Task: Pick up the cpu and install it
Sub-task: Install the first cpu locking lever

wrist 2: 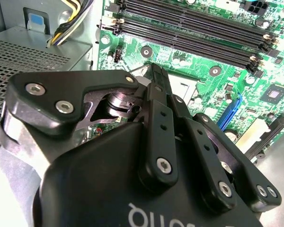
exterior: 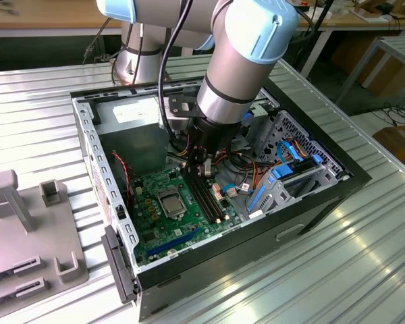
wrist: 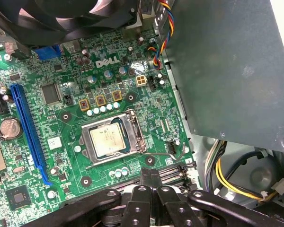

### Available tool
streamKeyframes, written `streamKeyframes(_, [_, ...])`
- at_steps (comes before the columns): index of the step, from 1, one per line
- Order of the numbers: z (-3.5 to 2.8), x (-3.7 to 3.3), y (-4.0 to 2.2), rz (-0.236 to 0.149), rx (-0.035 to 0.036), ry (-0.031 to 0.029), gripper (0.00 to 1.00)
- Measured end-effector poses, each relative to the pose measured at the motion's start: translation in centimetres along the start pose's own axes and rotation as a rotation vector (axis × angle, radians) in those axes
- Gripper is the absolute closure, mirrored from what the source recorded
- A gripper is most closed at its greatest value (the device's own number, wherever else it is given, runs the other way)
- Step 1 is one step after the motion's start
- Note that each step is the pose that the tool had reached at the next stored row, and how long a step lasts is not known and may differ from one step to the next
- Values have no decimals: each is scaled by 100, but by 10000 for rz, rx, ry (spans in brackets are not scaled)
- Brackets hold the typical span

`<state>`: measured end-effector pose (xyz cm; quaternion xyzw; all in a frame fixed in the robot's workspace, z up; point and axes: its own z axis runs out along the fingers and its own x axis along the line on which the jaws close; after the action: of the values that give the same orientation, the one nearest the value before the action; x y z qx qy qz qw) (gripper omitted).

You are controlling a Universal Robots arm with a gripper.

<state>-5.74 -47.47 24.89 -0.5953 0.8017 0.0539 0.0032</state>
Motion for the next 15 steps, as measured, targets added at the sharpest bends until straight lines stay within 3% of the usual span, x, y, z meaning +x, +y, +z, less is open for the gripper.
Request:
streamKeyframes(5, [2,-27,-3,0,-6,-21,89])
streamKeyframes(11, [12,-148,20,-4,-17,-60,89])
streamKeyframes(14, [14,-180,25,-14,-59,-199,89])
streamKeyframes(15, [15,-194,29,-19,-91,-304,89])
